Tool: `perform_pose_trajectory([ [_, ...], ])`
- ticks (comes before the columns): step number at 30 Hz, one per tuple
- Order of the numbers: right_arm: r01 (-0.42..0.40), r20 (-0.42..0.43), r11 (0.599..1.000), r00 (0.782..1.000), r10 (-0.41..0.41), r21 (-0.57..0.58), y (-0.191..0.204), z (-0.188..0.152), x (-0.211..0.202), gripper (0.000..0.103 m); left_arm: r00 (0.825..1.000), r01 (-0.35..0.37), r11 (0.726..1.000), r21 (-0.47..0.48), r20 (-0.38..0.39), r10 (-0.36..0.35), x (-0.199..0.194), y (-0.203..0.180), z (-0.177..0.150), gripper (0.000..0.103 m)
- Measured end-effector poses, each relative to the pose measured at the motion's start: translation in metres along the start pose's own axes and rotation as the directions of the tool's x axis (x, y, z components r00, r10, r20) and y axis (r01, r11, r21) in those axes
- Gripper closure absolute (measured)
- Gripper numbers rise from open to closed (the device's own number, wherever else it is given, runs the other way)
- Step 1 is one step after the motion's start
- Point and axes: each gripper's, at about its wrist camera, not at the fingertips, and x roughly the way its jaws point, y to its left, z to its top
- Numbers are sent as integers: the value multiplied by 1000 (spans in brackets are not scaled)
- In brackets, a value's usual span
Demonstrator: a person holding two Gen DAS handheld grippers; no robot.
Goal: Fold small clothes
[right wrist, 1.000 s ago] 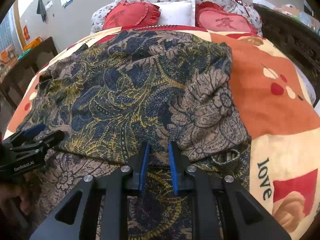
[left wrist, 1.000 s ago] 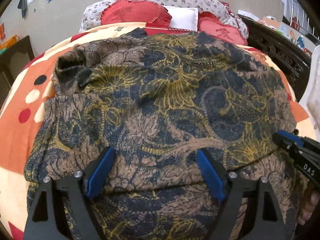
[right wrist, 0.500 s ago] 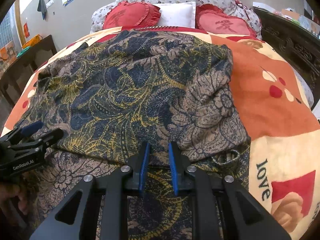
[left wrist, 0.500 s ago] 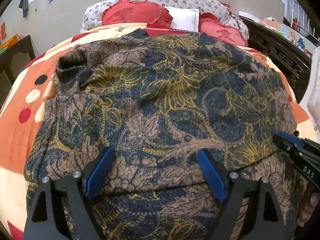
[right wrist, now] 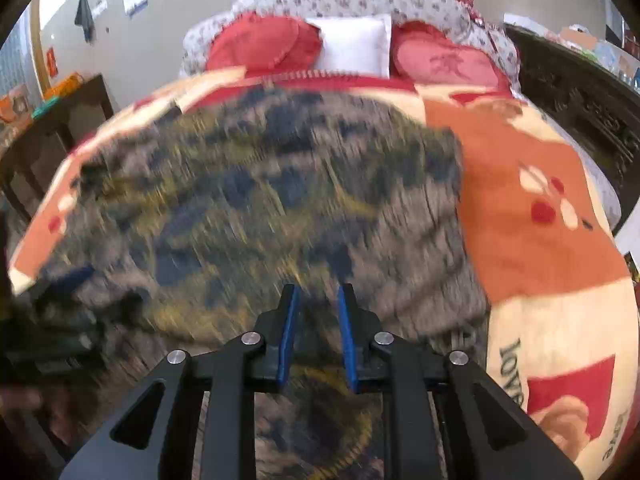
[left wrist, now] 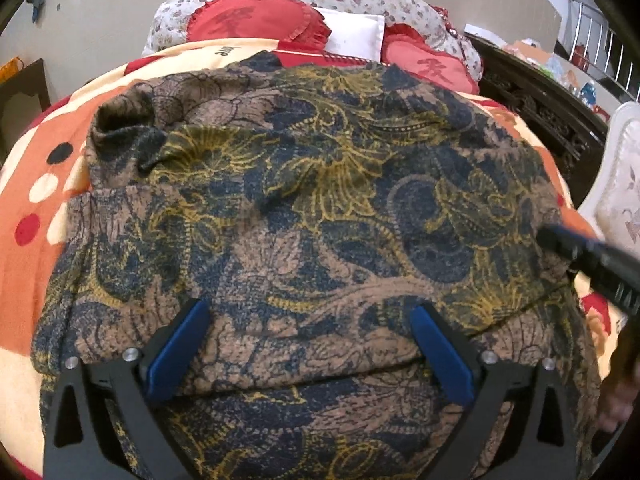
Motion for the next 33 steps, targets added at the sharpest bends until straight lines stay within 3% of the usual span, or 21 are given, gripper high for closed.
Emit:
perform_pose_trajectory([
  [5, 12, 26, 997, 1000, -10, -70, 22, 35, 18, 76, 1000, 4, 1000, 25, -18, -3, -4, -2, 6, 1],
  [8, -17, 33, 997, 999, 19, -73, 29, 52, 31, 76, 993, -72, 997, 7, 93, 71, -26, 8, 16, 1],
  [10, -17, 17, 997, 1000, 18, -75, 32, 58, 43, 76, 986, -98, 992, -79, 128, 107, -31, 28, 28, 1],
  [15, -32, -26, 998, 999, 31, -45, 30, 61, 72, 76, 994, -105, 971, -215, 14, 111, 3, 68, 32, 4],
  [18, -23, -1, 996, 1000, 23, -82, 31, 52, 80, 77, 990, -132, 979, -153, 31, 139, 10, 60, 27, 1],
  [23, -4, -10, 995, 1000, 3, -102, 34, 51, 83, 76, 988, -149, 979, -143, 6, 151, 18, 59, 34, 0],
  [26, -14, -70, 993, 998, 6, -116, 35, 59, 67, 76, 990, -136, 986, -101, -44, 132, 11, 57, 34, 0],
  [28, -31, -53, 995, 998, 26, -99, 30, 59, 41, 76, 994, -104, 991, -90, -55, 99, 0, 60, 39, 1],
  [33, -4, -11, 991, 1000, 3, -134, 14, 15, -44, 75, 995, -88, 996, -6, 37, 88, -79, 65, 13, 1],
])
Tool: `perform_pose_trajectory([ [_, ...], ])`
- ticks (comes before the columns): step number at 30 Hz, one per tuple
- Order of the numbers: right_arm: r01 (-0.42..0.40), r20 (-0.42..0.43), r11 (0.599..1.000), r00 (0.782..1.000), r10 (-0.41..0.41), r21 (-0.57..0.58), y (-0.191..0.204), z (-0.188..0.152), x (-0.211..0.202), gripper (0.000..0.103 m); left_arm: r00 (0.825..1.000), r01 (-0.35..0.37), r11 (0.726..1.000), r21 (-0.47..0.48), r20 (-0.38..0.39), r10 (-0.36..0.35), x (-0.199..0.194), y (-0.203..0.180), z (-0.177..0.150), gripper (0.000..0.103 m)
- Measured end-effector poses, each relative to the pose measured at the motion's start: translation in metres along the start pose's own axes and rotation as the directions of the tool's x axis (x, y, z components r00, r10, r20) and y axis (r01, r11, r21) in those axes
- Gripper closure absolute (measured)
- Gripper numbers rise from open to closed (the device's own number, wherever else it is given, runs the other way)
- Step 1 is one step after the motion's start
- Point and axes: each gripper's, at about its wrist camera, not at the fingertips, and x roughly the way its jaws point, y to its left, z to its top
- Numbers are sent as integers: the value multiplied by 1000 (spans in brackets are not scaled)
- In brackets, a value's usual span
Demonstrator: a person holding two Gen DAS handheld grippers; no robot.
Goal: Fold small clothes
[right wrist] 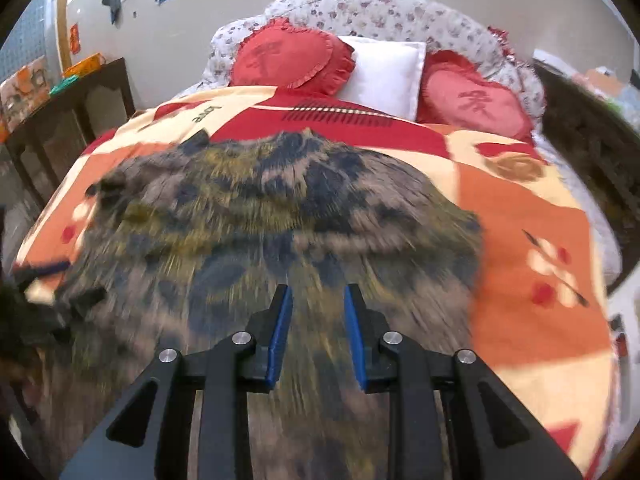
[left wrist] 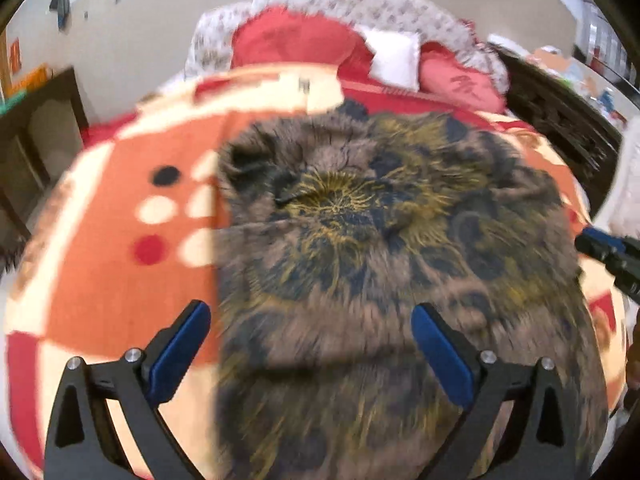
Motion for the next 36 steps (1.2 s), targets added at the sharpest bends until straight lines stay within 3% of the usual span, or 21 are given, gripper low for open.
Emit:
perform_pose_trajectory([
  [5, -58, -39, 998, 998, 57, -20, -1, -76, -37, 71, 1000, 22, 999, -31, -9, -22, -44, 36, -52, 1],
  [7, -56, -55, 998, 997, 56, -15, 4, -101, -35, 71, 999, 19, 998, -57, -47, -22, -45, 47, -74, 1],
  [11, -40, -88, 999, 995, 41, 14, 3, -127, -9, 70, 985, 76, 993, -87, -150, -88, -43, 48, -118, 1],
  [12, -42, -60, 999, 997, 43, 20, 3, -130, -10, 69, 977, 112, 989, -93, -171, -127, -44, 46, -130, 1],
  [15, -36, -30, 999, 999, 36, -1, 5, -135, -12, 68, 975, 141, 989, -53, -168, -148, -64, 42, -154, 1],
  [19, -31, 5, 999, 1000, 31, -20, 6, -144, -16, 68, 951, 249, 962, -114, -159, -265, -104, 52, -178, 1],
  [24, -41, 22, 999, 999, 41, -16, 3, -150, -19, 68, 945, 261, 955, -139, -165, -282, -140, 52, -211, 1],
  [26, -40, 23, 999, 999, 40, -18, 3, -151, -20, 68, 954, 245, 961, -126, -147, -262, -151, 47, -223, 1],
  [30, -35, 27, 999, 999, 36, -25, 5, -148, -18, 68, 926, 307, 925, -226, -153, -345, -155, 47, -241, 8],
  [32, -32, 26, 999, 999, 32, -27, 6, -148, -19, 68, 938, 296, 929, -223, -113, -326, -160, 47, -241, 20],
  [33, -30, 27, 999, 999, 31, -30, 7, -148, -19, 68, 945, 293, 927, -235, -75, -318, -164, 49, -238, 20],
  [36, -24, 28, 999, 999, 25, -38, 7, -149, -19, 68, 942, 328, 913, -245, 16, -334, -174, 54, -228, 19],
])
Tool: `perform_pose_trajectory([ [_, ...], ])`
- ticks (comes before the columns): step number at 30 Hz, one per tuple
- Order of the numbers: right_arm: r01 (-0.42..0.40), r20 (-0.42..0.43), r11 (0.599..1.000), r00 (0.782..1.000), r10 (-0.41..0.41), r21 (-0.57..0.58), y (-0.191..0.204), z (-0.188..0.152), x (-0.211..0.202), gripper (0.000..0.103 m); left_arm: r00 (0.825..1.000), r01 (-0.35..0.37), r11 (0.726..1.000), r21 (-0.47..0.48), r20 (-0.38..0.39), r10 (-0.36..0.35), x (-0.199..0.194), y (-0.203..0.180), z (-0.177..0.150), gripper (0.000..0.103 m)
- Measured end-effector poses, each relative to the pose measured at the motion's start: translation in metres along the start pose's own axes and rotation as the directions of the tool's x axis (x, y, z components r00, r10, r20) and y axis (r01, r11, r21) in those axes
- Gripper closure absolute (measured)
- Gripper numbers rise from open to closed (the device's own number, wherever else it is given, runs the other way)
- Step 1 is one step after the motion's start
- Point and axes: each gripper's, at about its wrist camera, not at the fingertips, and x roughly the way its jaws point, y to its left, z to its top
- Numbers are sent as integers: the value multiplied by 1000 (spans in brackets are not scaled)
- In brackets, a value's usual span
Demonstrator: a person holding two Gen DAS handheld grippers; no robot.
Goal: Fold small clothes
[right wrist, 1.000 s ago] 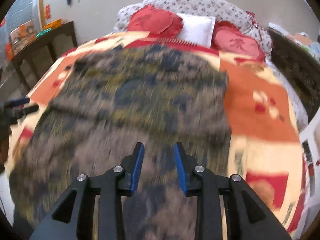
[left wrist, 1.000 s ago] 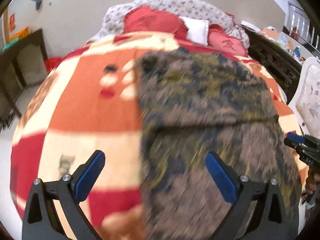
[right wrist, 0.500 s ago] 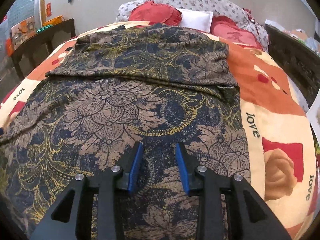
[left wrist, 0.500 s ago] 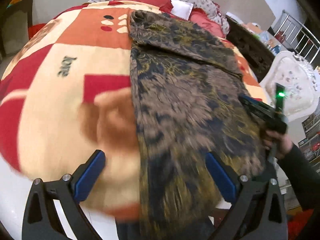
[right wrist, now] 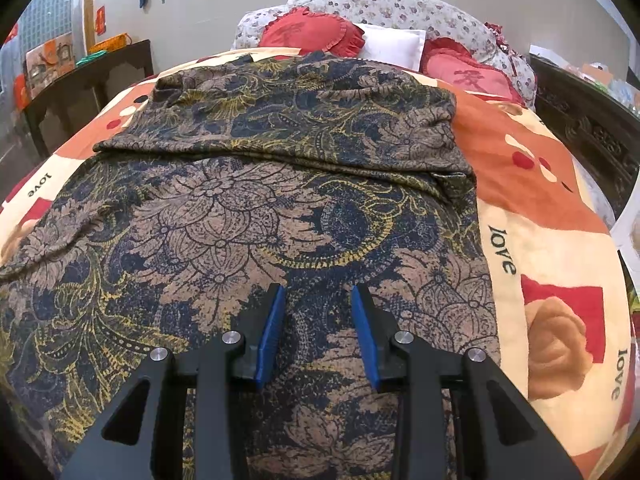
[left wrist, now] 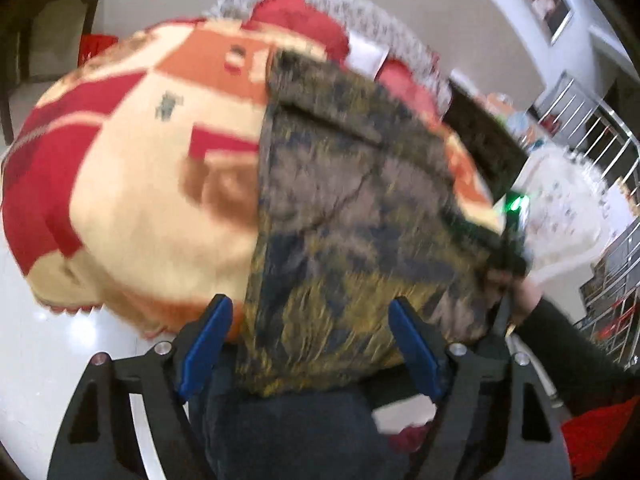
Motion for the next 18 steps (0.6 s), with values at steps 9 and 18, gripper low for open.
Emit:
perform_pose_trajectory([
  [9, 0, 1, 1000, 1000, 0, -2, 0, 0, 0, 68, 989, 116, 993, -36, -88, -119, 41, 23, 14, 17],
  [18, -4, 0, 1000, 1000, 4, 1, 1, -1, 0, 68, 905, 387, 901, -193, -110, -412, 52, 41, 16, 18],
])
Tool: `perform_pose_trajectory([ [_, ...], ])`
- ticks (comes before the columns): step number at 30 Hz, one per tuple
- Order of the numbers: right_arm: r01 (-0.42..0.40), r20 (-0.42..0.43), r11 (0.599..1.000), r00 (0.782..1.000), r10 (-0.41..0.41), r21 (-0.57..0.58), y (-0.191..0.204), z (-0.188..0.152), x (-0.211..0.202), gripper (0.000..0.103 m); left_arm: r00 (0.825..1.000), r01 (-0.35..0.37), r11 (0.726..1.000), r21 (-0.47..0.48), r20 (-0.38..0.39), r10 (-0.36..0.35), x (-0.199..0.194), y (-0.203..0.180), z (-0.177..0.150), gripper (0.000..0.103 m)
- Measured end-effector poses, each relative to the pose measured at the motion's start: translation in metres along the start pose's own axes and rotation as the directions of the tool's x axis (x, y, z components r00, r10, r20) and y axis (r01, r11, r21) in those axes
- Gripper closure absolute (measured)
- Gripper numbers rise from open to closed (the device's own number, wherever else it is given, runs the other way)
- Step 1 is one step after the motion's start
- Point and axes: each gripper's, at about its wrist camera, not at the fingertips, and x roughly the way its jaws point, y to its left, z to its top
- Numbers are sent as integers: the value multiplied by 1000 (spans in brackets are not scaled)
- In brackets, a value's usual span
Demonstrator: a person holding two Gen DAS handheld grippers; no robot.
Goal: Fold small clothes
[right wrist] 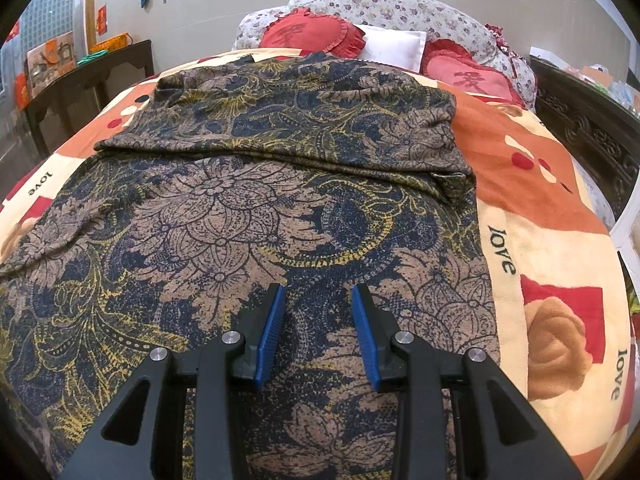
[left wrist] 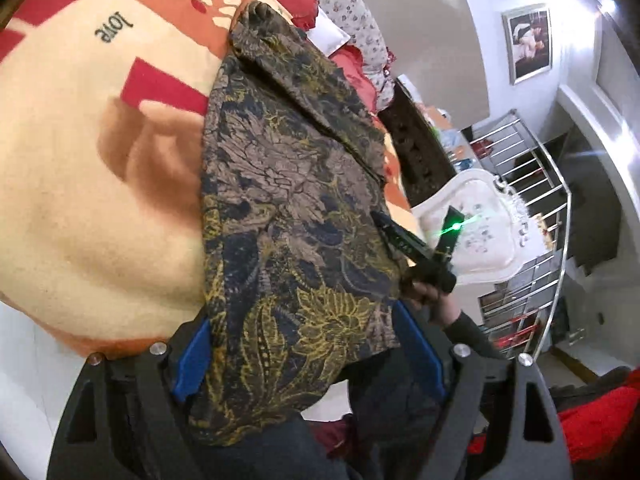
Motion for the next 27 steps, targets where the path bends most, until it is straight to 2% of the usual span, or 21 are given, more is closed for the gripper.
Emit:
perform_pose_trajectory([
  [2, -13, -19, 1000, 1000, 14, 6, -2, 3, -1, 68, 1000, -23, 1000, 13, -11, 23, -1, -2, 0, 22],
  [4, -32, -56, 999, 998, 35, 41, -11, 8, -13, 68, 997, -77, 996, 45, -24, 78, 0, -9, -1, 24],
  [6, -74, -22, 993, 997, 76, 88, -26, 6, -40, 68, 988, -146, 985, 88, -29, 149, 3, -17, -2, 31],
  [8, -73, 12, 993, 997, 72, 90, -41, 2, -70, 68, 970, -232, 960, 154, -31, 239, 7, -25, -6, 43],
  [9, -64, 16, 994, 998, 63, 91, -49, -2, -82, 68, 958, -274, 942, 194, -29, 285, 10, -30, -8, 45],
  [12, -47, -9, 991, 999, 49, 125, -76, -24, -114, 66, 927, -360, 893, 272, -7, 376, 17, -38, -14, 56],
  [14, -72, -53, 979, 995, 83, 190, -92, -50, -123, 65, 912, -394, 877, 274, 3, 409, 18, -36, -15, 86],
  [15, -86, -66, 973, 993, 102, 213, -95, -62, -124, 65, 908, -405, 876, 262, 4, 418, 18, -33, -15, 89],
  [19, -104, -88, 963, 988, 129, 249, -98, -94, -120, 65, 914, -398, 890, 224, 19, 404, 16, -28, -16, 89],
  [21, -127, -72, 953, 986, 151, 274, -99, -103, -117, 65, 911, -405, 885, 228, 25, 411, 18, -31, -18, 85],
  [23, -154, -55, 947, 983, 176, 284, -99, -109, -113, 65, 914, -400, 888, 229, 26, 405, 18, -33, -19, 73],
  [27, -208, -52, 924, 970, 236, 321, -103, -122, -105, 65, 920, -385, 892, 236, 22, 391, 21, -40, -22, 59],
])
